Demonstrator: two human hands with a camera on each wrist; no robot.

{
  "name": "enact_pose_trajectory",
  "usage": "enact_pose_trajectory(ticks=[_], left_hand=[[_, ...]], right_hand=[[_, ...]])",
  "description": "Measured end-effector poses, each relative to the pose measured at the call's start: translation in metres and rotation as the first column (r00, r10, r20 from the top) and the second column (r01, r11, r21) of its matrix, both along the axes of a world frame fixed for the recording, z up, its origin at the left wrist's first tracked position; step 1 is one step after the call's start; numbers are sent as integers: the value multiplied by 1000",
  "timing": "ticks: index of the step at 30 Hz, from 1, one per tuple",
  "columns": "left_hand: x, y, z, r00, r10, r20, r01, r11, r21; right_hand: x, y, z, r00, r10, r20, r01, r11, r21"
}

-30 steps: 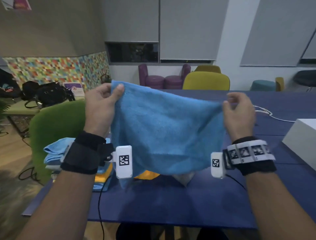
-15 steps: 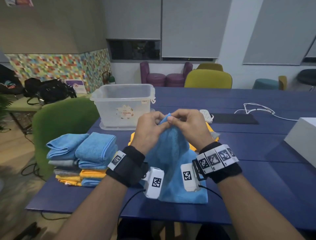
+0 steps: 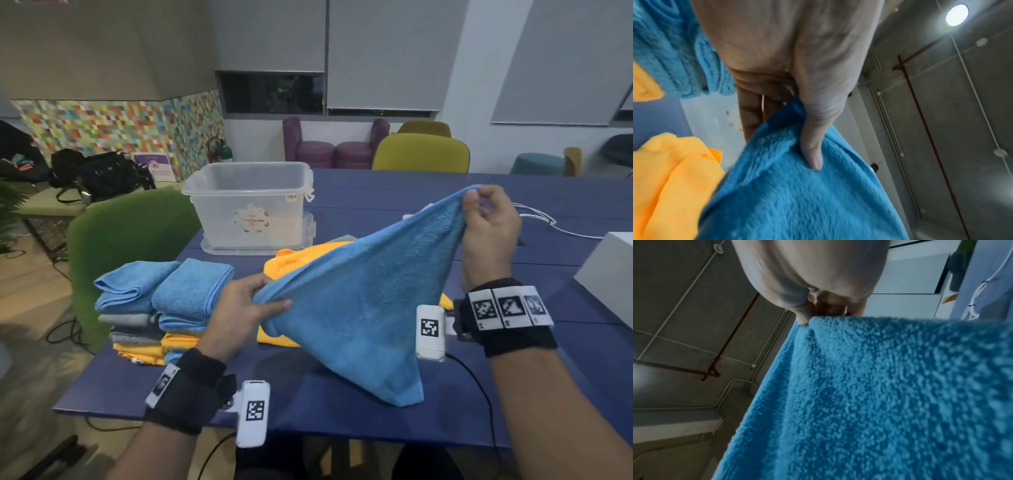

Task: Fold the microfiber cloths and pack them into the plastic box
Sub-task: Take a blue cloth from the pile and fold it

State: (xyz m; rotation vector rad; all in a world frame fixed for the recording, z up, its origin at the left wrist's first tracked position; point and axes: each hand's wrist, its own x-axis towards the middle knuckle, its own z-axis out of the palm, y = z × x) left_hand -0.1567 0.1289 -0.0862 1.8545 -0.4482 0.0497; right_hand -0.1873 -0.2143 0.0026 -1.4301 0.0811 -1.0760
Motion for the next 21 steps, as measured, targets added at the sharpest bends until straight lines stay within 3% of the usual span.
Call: enact_pose_trajectory(ticks=[3,8,16,18,21], left_hand=[[-2,8,3,999,16,-45,-26,973,-227],[1,5,10,997,-4,-75,-39,819,-572],[7,-13,32,1000,-25,-17,5,690,-724],[9,-15,37,997,-78,21,69,681,-729],[9,-12,43,986,-166,-1,101,603,-791]], right_hand=[[-4,-9,-4,999,-15,44,12,996,84],[-8,-16,-12,971,168,169,-195,967,161],[-26,-7,-10,892,415,180,-439,890,120],[-29,-4,-9,859,483,169,-505,853,132],[-34,-5,-7,816,545,191,-573,807,146]])
